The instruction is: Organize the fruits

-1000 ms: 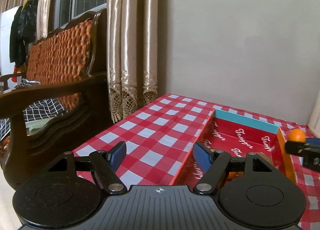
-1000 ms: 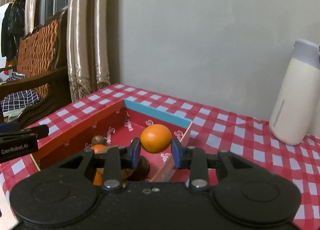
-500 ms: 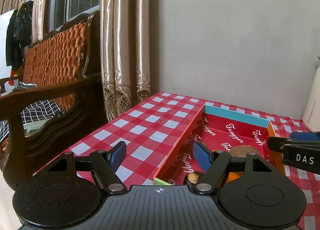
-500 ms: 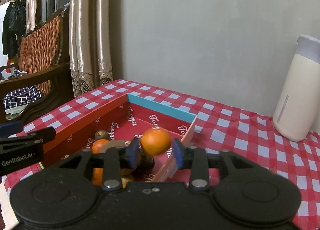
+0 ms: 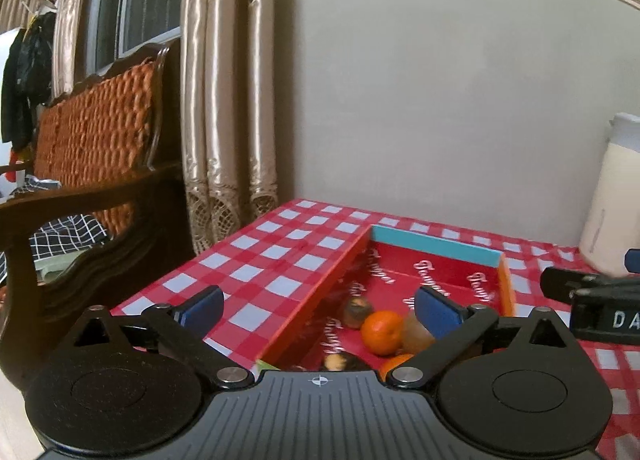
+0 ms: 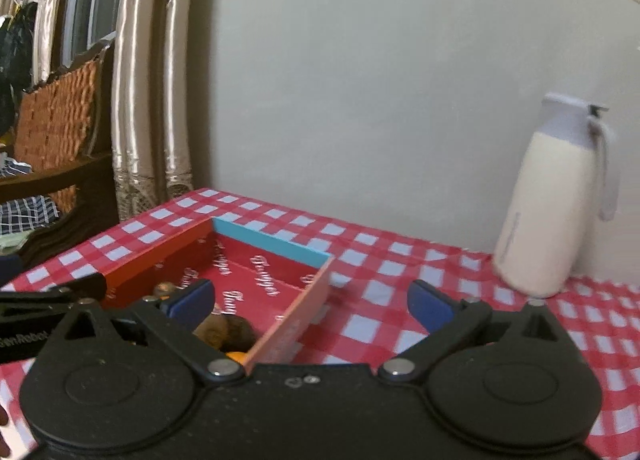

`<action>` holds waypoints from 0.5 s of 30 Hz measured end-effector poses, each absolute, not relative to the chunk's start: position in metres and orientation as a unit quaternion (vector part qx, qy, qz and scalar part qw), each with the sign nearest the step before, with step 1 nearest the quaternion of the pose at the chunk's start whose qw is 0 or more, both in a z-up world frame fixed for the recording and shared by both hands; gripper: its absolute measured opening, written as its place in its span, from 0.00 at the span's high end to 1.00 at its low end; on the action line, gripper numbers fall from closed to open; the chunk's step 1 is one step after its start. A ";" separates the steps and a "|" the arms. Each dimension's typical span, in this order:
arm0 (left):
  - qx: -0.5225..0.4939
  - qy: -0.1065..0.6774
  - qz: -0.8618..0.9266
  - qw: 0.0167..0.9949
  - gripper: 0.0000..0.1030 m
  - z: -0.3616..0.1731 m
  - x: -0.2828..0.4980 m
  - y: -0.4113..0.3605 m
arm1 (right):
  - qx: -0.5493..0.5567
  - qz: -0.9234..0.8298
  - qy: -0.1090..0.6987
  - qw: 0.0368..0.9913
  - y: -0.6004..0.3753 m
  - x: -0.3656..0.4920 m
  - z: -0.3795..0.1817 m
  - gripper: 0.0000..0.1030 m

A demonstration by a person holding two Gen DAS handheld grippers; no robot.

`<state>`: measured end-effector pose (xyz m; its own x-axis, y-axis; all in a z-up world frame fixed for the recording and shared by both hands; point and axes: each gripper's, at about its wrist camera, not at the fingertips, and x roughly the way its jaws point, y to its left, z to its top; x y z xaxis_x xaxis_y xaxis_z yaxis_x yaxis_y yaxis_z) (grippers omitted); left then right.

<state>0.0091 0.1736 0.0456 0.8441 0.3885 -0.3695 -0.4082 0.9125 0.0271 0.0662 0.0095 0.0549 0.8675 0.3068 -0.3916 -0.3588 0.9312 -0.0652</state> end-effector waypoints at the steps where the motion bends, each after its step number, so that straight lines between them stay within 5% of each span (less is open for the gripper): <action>1: -0.025 0.185 0.204 0.961 0.00 0.048 0.007 0.169 | -0.073 0.170 0.192 0.964 0.006 0.064 0.056 0.00; 15: 0.029 0.178 0.143 0.973 0.00 0.052 -0.093 0.080 | -0.025 0.123 0.142 0.982 -0.094 -0.055 0.067 0.00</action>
<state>-0.0935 0.0800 0.0523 0.8963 0.2879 -0.3374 -0.2673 0.9577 0.1069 -0.0553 -0.0941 0.0670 0.9295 0.2336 -0.2854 -0.2478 0.9687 -0.0141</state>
